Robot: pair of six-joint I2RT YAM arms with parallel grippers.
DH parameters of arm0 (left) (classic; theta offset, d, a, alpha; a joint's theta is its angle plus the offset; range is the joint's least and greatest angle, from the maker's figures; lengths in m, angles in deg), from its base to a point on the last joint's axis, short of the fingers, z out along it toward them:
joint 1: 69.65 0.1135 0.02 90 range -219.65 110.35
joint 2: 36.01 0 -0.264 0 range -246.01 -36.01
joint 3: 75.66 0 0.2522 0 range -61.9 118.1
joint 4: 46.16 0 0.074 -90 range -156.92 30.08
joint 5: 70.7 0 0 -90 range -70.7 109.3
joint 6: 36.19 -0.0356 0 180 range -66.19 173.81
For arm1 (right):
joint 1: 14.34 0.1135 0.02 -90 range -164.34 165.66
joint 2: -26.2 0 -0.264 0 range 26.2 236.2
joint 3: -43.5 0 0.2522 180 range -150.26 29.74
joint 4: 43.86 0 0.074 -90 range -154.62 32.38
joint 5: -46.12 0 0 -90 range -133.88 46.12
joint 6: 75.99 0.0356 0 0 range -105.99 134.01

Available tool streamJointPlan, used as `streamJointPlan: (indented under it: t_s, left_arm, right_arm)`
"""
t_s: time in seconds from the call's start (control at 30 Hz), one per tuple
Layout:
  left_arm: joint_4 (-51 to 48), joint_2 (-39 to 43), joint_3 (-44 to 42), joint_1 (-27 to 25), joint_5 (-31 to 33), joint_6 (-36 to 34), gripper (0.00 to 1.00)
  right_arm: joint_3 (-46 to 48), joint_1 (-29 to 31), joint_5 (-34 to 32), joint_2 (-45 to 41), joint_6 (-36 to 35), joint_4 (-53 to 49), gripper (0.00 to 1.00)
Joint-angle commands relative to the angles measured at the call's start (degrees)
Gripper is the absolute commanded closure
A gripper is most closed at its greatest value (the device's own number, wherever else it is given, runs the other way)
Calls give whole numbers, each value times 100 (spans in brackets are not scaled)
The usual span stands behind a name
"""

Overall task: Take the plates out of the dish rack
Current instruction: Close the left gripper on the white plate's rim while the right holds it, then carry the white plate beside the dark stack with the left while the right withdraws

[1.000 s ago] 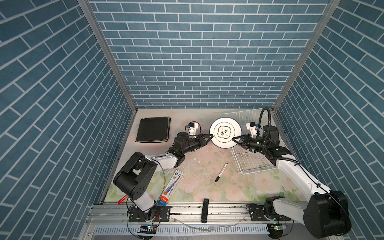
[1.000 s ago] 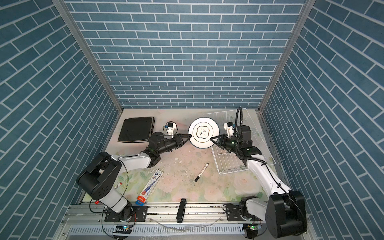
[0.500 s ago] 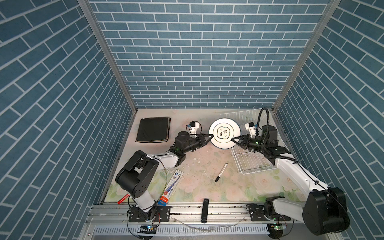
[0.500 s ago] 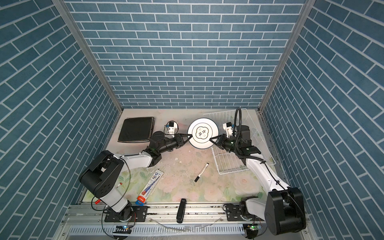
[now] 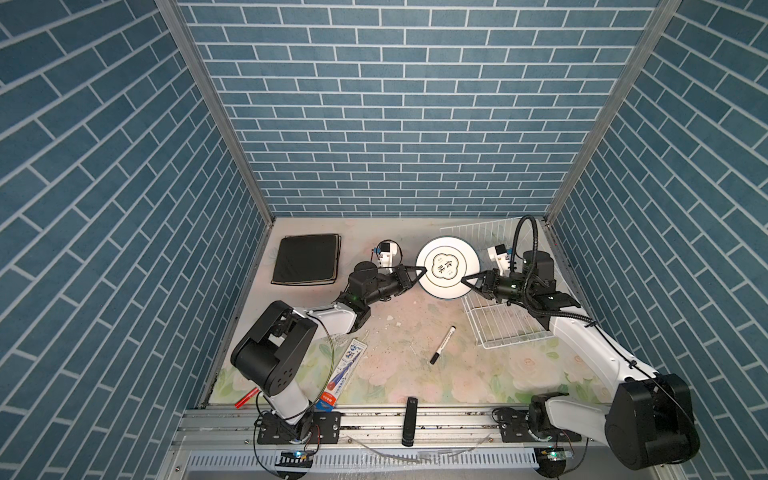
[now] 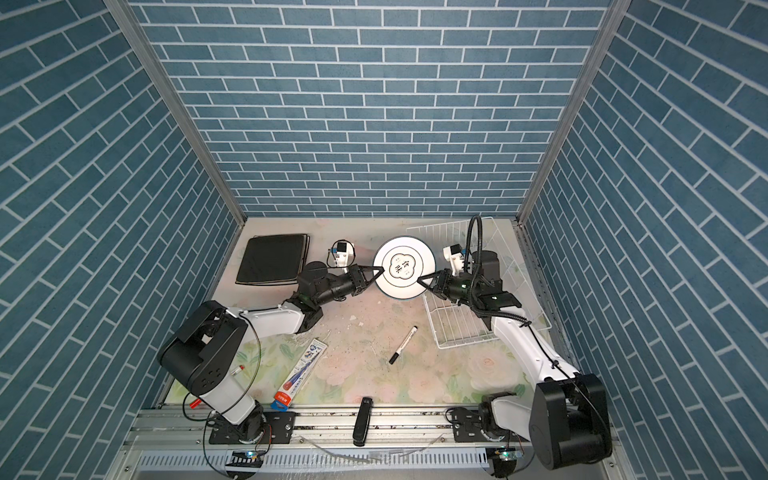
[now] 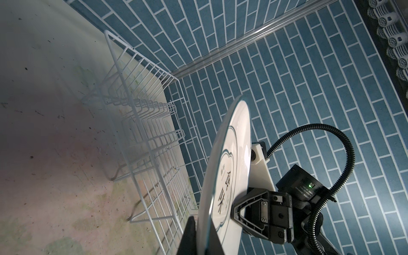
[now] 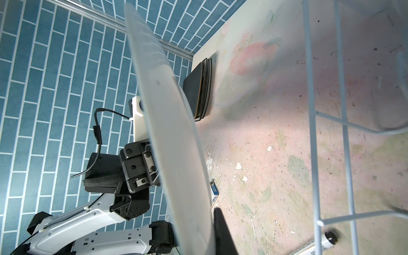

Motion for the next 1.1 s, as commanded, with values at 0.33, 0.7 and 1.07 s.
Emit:
streamJointPlan:
  t_s: [0.33, 0.7, 1.07]
  left_arm:
    - [164, 537, -541, 525, 450, -70, 100]
    - [-260, 1271, -1247, 639, 1660, -220, 100]
    - [-785, 1632, -1487, 658, 2592, -55, 100]
  right_arm:
    - [-181, -45, -20, -211, -146, -106, 49]
    - [-115, -120, -288, -271, -111, -165, 43]
    - [-121, -137, -485, -441, -211, -498, 42]
